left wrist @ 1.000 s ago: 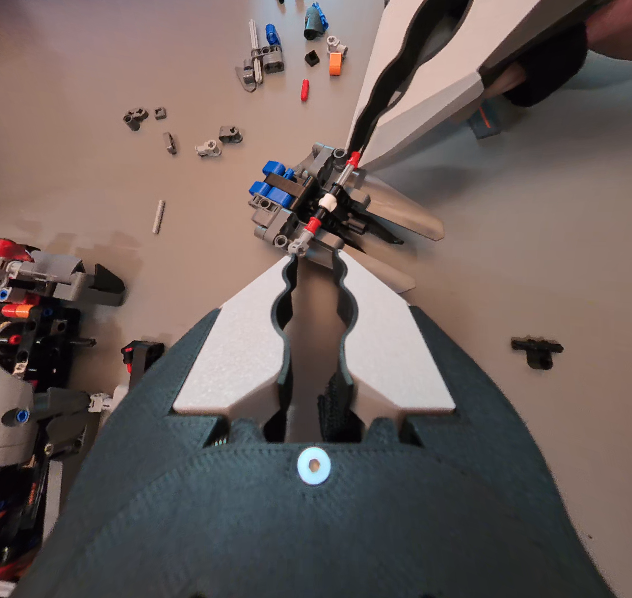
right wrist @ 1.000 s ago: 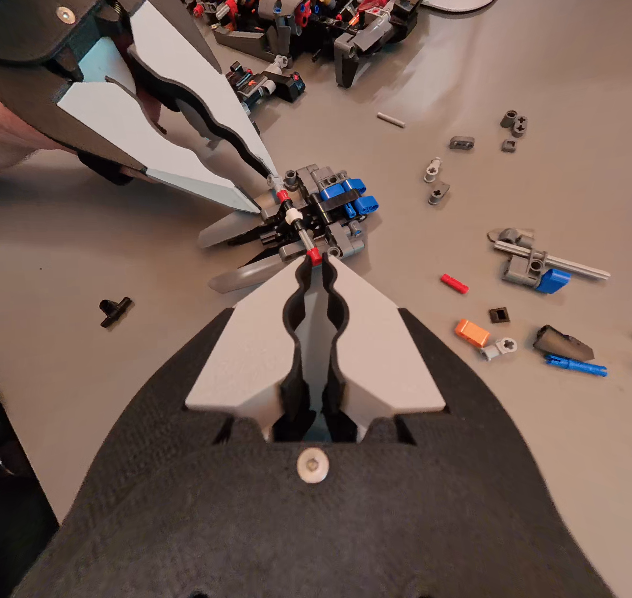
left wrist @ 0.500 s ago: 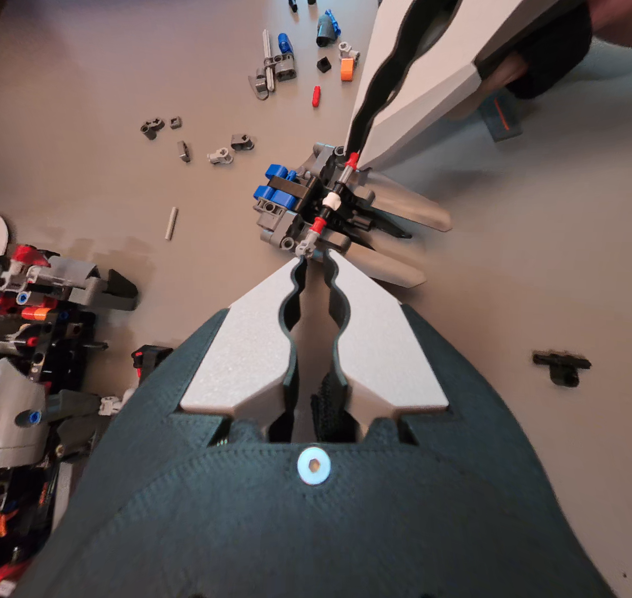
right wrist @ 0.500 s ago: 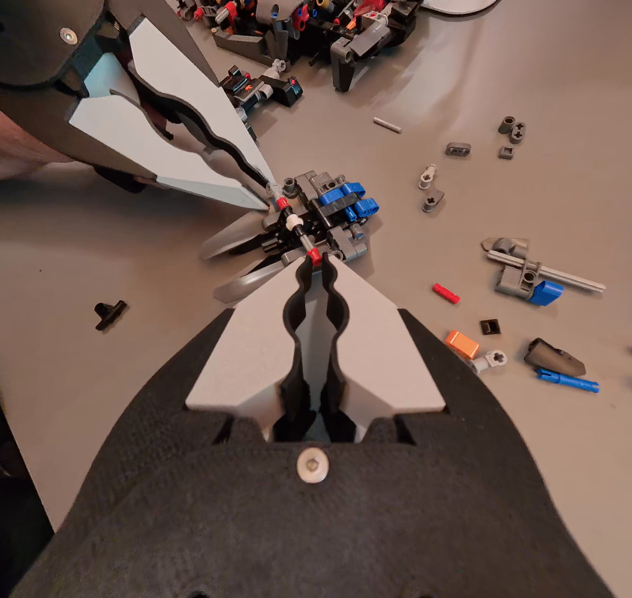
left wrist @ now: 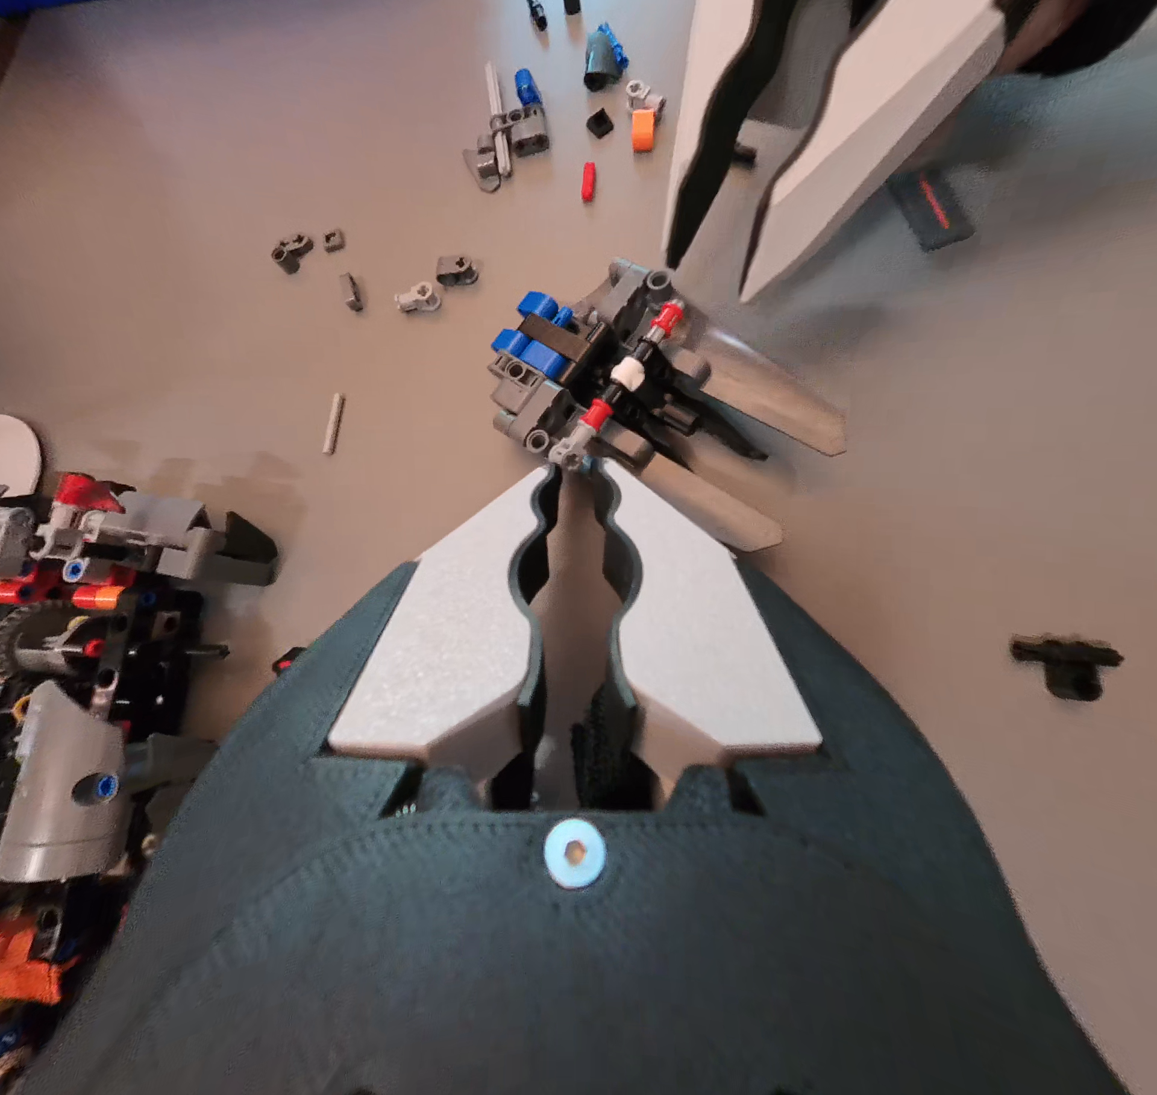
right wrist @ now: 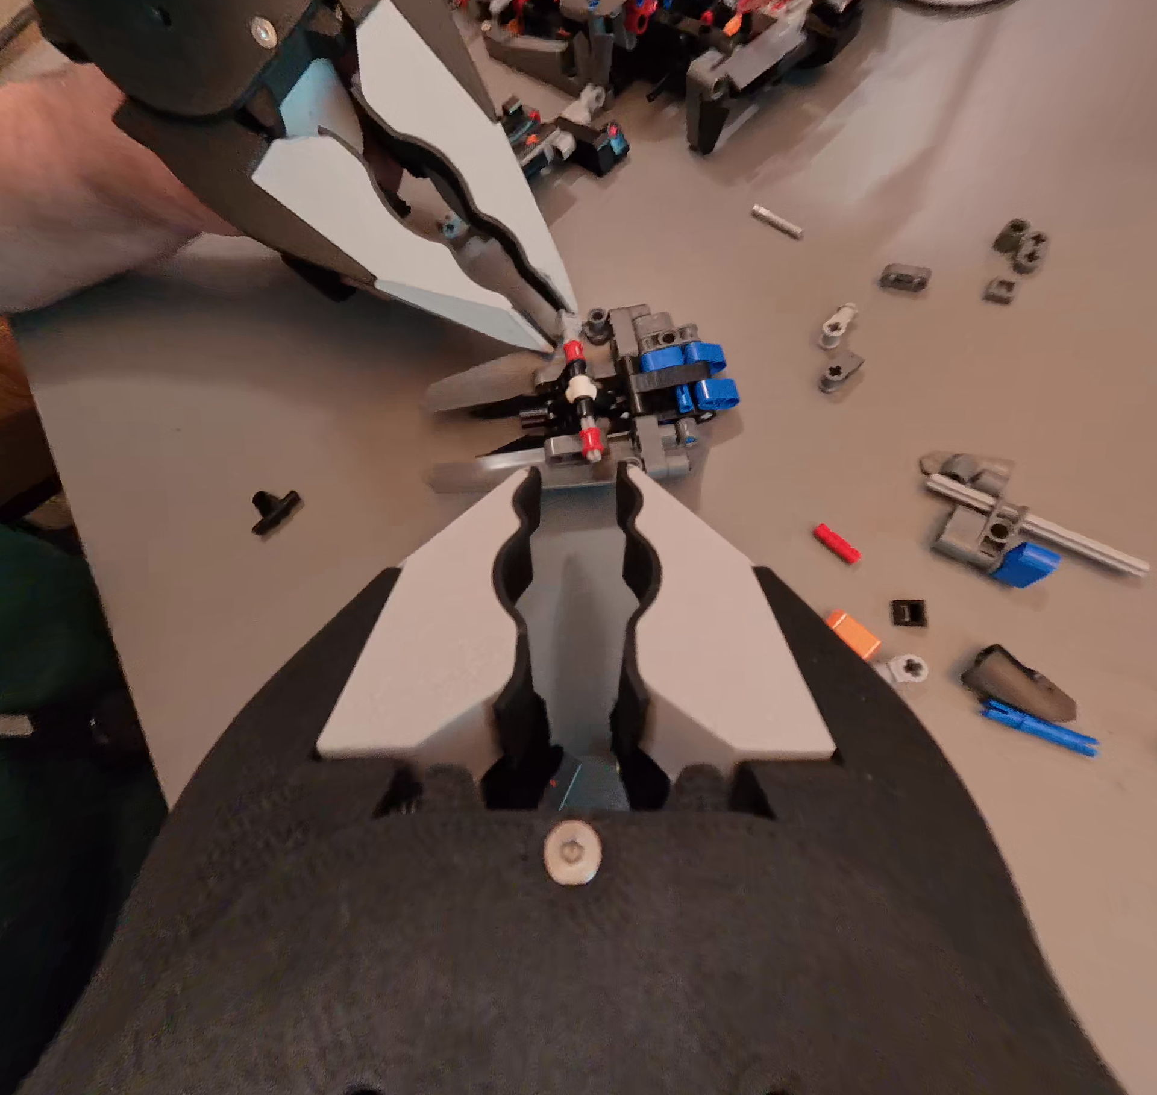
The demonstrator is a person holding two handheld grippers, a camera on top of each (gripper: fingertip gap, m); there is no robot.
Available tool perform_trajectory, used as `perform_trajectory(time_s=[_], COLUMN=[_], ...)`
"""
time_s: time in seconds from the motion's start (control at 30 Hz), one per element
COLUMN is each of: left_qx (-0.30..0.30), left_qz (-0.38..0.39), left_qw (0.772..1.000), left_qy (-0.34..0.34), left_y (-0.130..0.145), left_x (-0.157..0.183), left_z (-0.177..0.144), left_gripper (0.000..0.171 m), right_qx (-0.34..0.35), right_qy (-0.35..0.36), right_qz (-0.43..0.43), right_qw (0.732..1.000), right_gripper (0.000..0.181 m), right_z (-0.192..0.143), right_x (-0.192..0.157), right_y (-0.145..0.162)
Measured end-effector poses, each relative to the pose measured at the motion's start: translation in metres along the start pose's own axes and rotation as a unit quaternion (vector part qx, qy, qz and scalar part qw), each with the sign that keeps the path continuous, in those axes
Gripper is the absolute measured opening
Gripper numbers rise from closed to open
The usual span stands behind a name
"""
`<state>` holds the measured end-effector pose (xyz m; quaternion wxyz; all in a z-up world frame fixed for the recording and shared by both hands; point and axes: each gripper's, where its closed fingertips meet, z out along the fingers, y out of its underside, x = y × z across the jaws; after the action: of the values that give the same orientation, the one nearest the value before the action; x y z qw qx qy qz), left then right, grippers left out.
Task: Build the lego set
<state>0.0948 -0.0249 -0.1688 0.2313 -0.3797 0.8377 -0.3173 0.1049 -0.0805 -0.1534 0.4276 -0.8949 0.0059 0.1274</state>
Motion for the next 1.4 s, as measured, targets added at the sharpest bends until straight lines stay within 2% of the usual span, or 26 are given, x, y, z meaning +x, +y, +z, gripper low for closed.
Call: perform_trajectory(time_s=[0.1,0.2,0.27,0.37,0.5,0.57,0.73,0.77,0.9,1.03,1.1,1.4], left_qx=[0.000,0.006,0.005,-0.006,-0.016,-0.023,-0.041,-0.047,-0.031,-0.009,-0.015,-0.022], left_qz=[-0.024,-0.054,-0.064,-0.076,-0.071,-0.044,0.066,0.080,0.042,-0.017,-0.033,-0.039], left_qw=[1.000,0.999,0.998,0.997,0.997,0.999,0.996,0.995,0.998,0.998,0.998,0.999], left_qy=[0.002,0.006,0.003,0.005,0.005,0.012,0.031,0.027,0.041,0.063,0.052,0.007], left_y=[-0.002,-0.002,-0.001,-0.002,-0.005,-0.007,-0.011,-0.011,-0.020,-0.027,-0.027,-0.029], left_x=[0.003,0.007,0.008,0.011,0.012,0.012,0.005,0.000,-0.003,0.014,0.018,0.018], left_z=[-0.003,-0.006,-0.004,0.002,0.005,0.006,0.011,0.012,0.009,0.006,0.009,0.018], left_gripper=[0.016,0.018,0.021,0.024,0.024,0.023,0.012,0.012,0.025,0.041,0.050,0.056], right_qx=[-0.002,-0.004,-0.023,-0.037,-0.077,-0.083,-0.090,-0.098,-0.092,-0.107,-0.100,-0.090], right_qy=[0.003,-0.016,-0.017,-0.059,-0.105,-0.125,-0.183,-0.176,-0.203,-0.222,-0.232,-0.252], right_qz=[-0.030,-0.114,-0.180,-0.260,-0.316,-0.349,-0.367,-0.370,-0.364,-0.385,-0.383,-0.381], right_qw=[1.000,0.993,0.983,0.963,0.940,0.925,0.907,0.907,0.904,0.889,0.889,0.885], right_gripper=[0.016,0.007,0.008,0.008,0.004,0.003,0.015,0.017,0.031,0.035,0.035,0.027], right_z=[-0.013,-0.024,-0.020,-0.012,0.000,0.002,0.007,0.008,0.001,0.006,0.008,0.008], right_x=[0.007,0.006,0.010,0.007,0.010,0.011,0.007,0.012,0.011,0.008,0.007,0.004], right_y=[0.004,-0.002,-0.004,-0.010,-0.007,-0.005,-0.001,-0.001,-0.008,0.001,-0.001,0.000])
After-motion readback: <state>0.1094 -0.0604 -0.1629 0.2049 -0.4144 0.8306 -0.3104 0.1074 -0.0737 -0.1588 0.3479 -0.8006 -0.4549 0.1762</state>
